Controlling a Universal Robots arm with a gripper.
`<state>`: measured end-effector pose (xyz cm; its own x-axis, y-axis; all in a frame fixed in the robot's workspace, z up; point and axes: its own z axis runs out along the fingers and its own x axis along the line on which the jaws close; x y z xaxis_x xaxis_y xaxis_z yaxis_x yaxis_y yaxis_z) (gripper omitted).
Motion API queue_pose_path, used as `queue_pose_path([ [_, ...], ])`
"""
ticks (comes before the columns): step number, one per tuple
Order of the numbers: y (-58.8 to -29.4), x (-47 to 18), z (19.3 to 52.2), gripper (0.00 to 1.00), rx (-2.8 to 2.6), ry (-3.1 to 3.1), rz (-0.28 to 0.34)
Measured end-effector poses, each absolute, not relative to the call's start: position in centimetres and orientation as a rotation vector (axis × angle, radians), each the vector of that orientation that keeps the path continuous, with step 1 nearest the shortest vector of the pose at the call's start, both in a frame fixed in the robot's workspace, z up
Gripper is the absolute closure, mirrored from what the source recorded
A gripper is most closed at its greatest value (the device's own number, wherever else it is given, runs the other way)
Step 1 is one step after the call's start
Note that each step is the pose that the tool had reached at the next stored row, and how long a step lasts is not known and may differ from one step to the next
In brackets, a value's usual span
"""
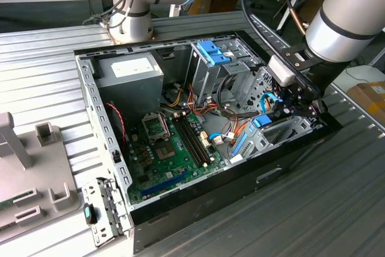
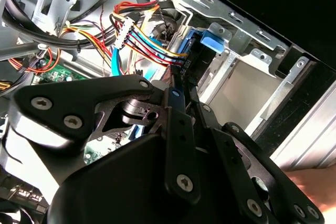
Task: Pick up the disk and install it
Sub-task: 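Insert the first disk wire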
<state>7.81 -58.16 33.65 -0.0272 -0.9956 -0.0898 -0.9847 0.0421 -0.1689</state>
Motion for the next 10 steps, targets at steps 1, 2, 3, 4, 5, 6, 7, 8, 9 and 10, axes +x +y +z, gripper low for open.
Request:
queue_pose_path([
  [1,-58.2,7.8,33.6,0.84,-2.054,2.127,-0.088],
  [2,-58.2,7.8,33.6,0.76,-2.054,2.127,-0.088],
  [3,-58.2,7.8,33.6,0.76,-2.054,2.127,-0.088],
  [4,-58.2,7.8,33.6,0.76,-2.054,2.127,-0.088],
  [5,-58.2,7.8,33.7,0.76,-2.054,2.127,-0.088],
  [6,-58.2,7.8,34.0,0.76,-2.054,2.127,-0.088],
  [7,-58.2,7.8,34.1,0.76,-2.054,2.127,-0.088],
  [8,-58.2,7.8,34.4,0.76,-2.054,2.127,-0.088],
  [9,-58.2,7.8,34.6,0.76,-2.054,2.127,-0.088],
  [10,-58.2,7.8,35.0,0.76,-2.054,2.127,-0.087],
])
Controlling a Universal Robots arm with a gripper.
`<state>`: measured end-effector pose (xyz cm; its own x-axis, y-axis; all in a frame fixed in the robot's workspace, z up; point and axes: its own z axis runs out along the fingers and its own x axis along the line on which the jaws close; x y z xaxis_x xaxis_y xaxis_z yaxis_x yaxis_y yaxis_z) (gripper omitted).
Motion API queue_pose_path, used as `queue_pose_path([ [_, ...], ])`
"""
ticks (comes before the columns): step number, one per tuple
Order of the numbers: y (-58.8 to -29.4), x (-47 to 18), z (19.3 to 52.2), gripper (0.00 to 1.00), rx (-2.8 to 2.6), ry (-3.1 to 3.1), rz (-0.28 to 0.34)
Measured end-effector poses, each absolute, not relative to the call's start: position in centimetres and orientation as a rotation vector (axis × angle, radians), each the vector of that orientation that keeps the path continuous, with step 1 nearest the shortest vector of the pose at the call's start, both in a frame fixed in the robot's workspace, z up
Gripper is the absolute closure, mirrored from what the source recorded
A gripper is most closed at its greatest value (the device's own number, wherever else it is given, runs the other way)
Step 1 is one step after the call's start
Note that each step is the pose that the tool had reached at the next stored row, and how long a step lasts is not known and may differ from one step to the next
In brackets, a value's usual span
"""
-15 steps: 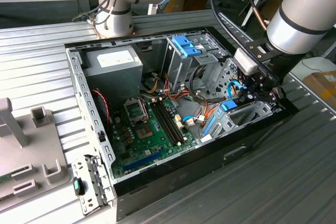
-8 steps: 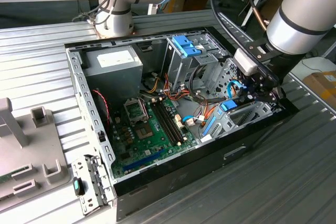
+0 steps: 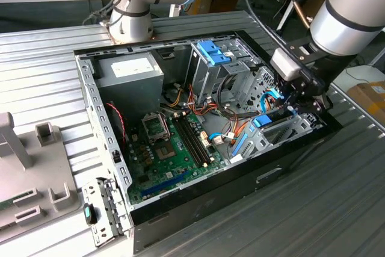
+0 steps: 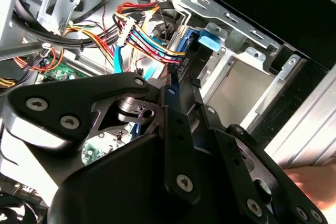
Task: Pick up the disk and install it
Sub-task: 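Insert the first disk wire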
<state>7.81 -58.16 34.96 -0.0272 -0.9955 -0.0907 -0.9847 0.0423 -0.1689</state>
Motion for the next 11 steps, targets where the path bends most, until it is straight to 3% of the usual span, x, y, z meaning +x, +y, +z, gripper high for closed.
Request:
queue_pose_path([
  [11,-58.2,7.8,37.1,0.76,-2.041,2.127,-0.073],
])
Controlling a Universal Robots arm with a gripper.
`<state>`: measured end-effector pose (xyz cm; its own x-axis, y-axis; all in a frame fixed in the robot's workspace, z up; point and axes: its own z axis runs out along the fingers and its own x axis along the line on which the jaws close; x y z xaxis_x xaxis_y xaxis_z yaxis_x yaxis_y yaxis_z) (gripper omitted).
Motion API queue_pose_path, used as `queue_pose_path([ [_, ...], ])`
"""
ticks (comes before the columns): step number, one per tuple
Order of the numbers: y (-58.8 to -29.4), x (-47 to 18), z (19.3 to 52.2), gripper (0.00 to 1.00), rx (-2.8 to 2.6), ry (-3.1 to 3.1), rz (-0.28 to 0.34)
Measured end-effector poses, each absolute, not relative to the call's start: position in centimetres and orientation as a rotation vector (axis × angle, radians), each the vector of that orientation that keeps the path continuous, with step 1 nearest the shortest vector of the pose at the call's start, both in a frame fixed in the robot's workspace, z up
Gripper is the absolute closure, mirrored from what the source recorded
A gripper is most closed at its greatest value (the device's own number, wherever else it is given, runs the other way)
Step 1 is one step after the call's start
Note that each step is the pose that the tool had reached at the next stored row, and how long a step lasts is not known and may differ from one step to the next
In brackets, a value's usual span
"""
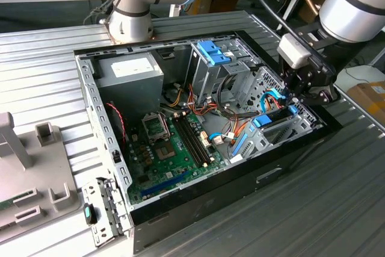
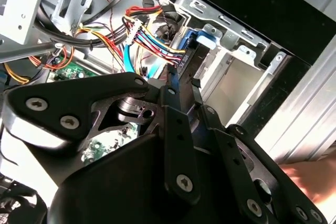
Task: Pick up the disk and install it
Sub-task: 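Insert the first disk wire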
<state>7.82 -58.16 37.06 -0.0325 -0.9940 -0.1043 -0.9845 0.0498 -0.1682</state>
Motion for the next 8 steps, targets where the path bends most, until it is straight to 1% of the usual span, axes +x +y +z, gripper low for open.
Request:
queue_pose_path([
  [8,-58.15,7.83,37.35,0.76,-2.032,2.137,-0.074],
])
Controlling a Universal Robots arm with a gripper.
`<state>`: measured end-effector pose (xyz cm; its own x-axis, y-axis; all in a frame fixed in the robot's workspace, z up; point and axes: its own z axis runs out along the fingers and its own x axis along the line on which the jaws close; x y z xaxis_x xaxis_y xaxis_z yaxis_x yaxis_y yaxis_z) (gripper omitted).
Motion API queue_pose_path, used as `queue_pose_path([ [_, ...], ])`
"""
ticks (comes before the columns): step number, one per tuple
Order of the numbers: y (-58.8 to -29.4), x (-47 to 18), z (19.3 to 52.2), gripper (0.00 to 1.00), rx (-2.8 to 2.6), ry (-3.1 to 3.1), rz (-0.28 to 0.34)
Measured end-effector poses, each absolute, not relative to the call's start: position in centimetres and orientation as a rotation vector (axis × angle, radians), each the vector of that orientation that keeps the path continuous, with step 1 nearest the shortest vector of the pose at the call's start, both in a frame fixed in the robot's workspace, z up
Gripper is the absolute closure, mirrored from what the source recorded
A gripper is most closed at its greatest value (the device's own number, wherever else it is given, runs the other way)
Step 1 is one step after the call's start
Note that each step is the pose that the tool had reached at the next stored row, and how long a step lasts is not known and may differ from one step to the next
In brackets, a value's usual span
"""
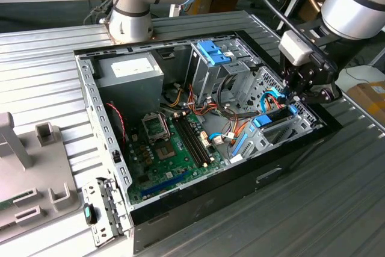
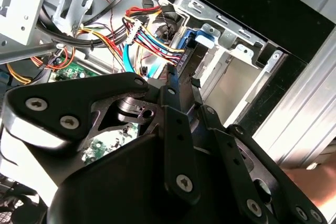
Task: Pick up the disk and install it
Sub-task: 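Insert the first disk wire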
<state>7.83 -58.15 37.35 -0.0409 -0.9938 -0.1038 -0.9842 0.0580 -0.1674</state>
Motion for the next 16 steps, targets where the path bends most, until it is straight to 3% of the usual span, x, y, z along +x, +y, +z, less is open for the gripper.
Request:
queue_pose_path([
  [8,-58.1,7.9,37.4,0.76,-2.025,2.245,0.007],
  [16,-57.1,7.9,37.3,0.76,-2.025,2.247,0.01],
])
